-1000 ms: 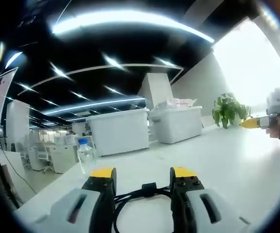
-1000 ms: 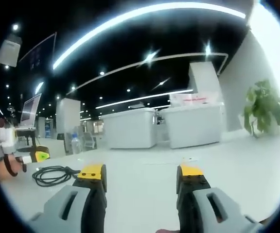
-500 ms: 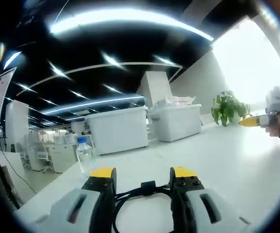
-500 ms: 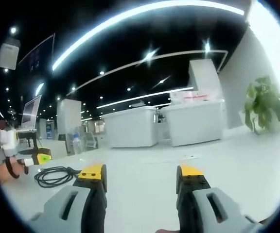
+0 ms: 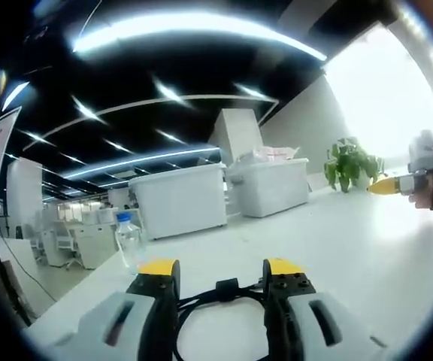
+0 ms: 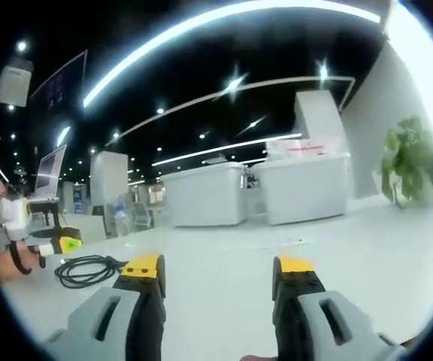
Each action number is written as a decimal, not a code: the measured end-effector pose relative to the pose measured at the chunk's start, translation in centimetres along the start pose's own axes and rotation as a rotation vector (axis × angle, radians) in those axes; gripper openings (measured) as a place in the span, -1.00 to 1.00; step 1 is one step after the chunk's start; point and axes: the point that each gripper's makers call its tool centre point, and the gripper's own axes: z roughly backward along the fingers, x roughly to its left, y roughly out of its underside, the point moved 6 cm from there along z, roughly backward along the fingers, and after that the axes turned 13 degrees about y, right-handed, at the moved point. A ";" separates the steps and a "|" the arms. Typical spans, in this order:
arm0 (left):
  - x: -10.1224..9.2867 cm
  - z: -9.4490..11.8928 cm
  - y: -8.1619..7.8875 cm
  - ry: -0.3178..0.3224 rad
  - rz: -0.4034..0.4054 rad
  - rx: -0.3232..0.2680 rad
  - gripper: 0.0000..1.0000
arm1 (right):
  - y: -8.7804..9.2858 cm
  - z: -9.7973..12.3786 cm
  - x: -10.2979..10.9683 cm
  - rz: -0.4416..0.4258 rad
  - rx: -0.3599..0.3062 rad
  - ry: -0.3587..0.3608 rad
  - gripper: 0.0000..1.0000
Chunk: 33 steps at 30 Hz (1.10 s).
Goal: Coil the Type-C to USB data cable on the desktop and secure it with Velcro straps.
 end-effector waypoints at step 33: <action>0.0 -0.3 0.3 0.014 -0.003 0.016 -0.10 | 0.3 -0.2 0.2 -0.007 0.018 -0.012 0.12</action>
